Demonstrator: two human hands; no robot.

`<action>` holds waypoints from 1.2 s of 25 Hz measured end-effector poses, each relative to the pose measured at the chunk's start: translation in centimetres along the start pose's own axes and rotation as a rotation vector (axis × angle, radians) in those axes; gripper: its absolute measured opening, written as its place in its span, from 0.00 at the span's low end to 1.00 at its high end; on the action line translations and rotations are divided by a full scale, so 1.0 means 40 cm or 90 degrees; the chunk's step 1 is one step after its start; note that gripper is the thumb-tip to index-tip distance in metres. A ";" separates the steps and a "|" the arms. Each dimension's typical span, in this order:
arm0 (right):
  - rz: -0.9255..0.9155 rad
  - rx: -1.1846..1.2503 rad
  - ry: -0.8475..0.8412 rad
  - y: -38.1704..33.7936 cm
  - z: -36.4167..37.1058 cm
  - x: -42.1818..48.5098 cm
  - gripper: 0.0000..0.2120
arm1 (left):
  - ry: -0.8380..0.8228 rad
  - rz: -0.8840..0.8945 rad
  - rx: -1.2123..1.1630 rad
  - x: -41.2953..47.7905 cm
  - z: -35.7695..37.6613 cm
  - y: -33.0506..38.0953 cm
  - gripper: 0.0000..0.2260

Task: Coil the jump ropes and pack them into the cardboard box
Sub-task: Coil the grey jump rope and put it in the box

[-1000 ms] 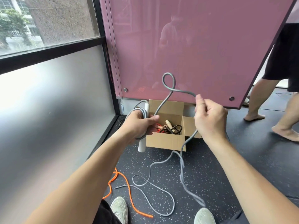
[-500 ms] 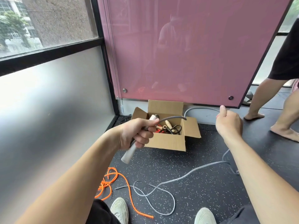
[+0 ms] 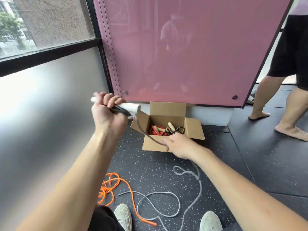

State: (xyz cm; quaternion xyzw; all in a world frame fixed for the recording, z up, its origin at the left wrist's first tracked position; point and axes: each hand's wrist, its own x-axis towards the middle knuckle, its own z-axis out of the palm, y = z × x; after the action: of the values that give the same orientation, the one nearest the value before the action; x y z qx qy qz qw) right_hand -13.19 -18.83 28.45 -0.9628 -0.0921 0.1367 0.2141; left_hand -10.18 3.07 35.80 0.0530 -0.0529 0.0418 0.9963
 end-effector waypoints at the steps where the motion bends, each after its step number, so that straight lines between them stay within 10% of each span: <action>1: -0.055 0.009 -0.039 -0.041 0.010 -0.020 0.21 | 0.071 0.078 -0.001 0.024 -0.017 0.043 0.19; 4: -0.219 0.075 -0.010 -0.117 0.007 -0.067 0.21 | 0.221 0.226 0.140 0.069 -0.085 0.122 0.18; 7: -0.327 0.020 0.122 -0.126 -0.039 -0.077 0.15 | 0.212 0.241 0.593 0.069 -0.131 0.102 0.13; 11: -0.300 0.042 0.399 -0.070 -0.089 -0.057 0.14 | -0.029 -0.140 1.159 0.001 -0.122 -0.039 0.16; 15: -0.267 -0.026 0.584 -0.016 -0.125 -0.054 0.25 | -0.164 -0.599 0.994 -0.068 -0.060 -0.122 0.32; 19: -0.239 -0.059 0.640 0.010 -0.136 -0.048 0.25 | -0.309 -0.749 0.649 -0.111 0.001 -0.131 0.27; 23: -0.133 0.001 0.464 0.017 -0.091 -0.004 0.32 | -0.309 -0.561 0.366 -0.137 0.044 -0.162 0.23; 26: -0.184 0.017 0.241 -0.055 -0.045 -0.002 0.14 | -0.163 -0.273 0.353 -0.107 0.035 -0.157 0.19; 30: -0.227 0.013 0.331 -0.093 -0.031 -0.020 0.08 | -0.048 0.037 0.496 -0.076 0.026 -0.140 0.15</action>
State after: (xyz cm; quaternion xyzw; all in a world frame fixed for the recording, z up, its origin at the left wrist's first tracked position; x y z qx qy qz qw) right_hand -14.02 -16.18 31.32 -0.9320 -0.1999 -0.1527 0.2609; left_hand -12.81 -2.82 35.92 0.4273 -0.0707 0.0848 0.8973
